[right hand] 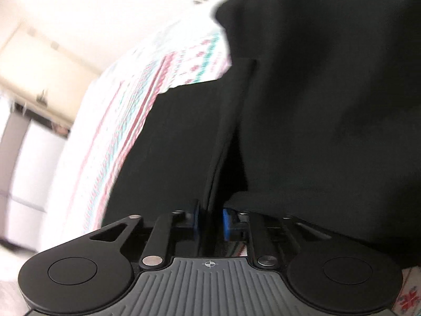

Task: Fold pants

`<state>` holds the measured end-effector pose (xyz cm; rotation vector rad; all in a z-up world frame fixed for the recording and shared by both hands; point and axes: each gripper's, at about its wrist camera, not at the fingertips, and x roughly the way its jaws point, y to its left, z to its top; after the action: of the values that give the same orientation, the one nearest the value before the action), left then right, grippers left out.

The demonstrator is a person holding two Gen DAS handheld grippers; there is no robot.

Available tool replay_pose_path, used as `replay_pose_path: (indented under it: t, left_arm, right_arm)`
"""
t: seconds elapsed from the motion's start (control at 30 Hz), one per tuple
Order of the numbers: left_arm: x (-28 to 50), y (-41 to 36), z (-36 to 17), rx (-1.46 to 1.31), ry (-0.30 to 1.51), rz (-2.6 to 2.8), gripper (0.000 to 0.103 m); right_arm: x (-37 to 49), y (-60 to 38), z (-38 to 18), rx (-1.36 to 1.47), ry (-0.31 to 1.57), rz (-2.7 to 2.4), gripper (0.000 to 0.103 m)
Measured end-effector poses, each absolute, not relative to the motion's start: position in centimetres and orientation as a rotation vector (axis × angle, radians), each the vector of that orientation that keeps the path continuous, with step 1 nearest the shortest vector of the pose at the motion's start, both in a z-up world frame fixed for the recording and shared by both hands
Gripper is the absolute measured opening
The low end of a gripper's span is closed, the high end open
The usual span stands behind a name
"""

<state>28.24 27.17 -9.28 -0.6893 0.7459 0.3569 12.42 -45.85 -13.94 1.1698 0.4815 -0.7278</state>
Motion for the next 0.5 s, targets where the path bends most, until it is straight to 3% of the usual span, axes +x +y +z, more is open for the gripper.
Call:
replay_pose_path:
  t: [0.27,0.5]
  left_arm:
    - [28.7,27.2,-9.2,-0.698,0.746,0.362,0.05]
    - [29.3,27.5,-9.2,-0.693,0.734,0.37,0.049]
  right_arm:
    - [12.5,-44.7,-14.8,1.225,0.583,-0.621,0.016]
    - [14.5,-44.1,-14.2,1.11,0.566,-0.614,0.015]
